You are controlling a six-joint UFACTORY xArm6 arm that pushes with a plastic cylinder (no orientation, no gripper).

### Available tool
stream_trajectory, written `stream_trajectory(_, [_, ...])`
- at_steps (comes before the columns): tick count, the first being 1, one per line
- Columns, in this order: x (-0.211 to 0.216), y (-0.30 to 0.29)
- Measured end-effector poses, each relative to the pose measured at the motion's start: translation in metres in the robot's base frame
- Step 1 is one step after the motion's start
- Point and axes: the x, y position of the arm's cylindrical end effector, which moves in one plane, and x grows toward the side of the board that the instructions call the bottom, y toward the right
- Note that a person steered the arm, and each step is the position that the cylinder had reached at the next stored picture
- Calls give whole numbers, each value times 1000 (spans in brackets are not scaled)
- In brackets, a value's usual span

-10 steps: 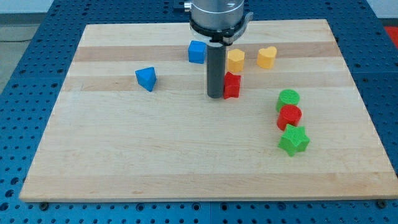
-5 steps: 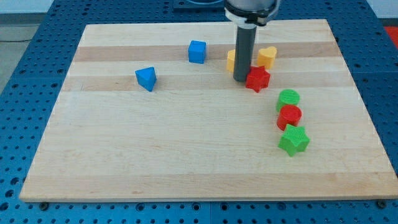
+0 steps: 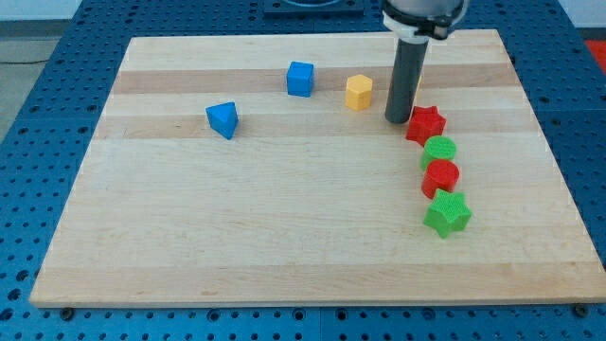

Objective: Push the red star above the green circle

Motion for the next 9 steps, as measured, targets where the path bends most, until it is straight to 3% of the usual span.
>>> stream_trajectory(1, [-20,4])
stream_trajectory(6, [3,16])
stream_trajectory(9, [-18,37])
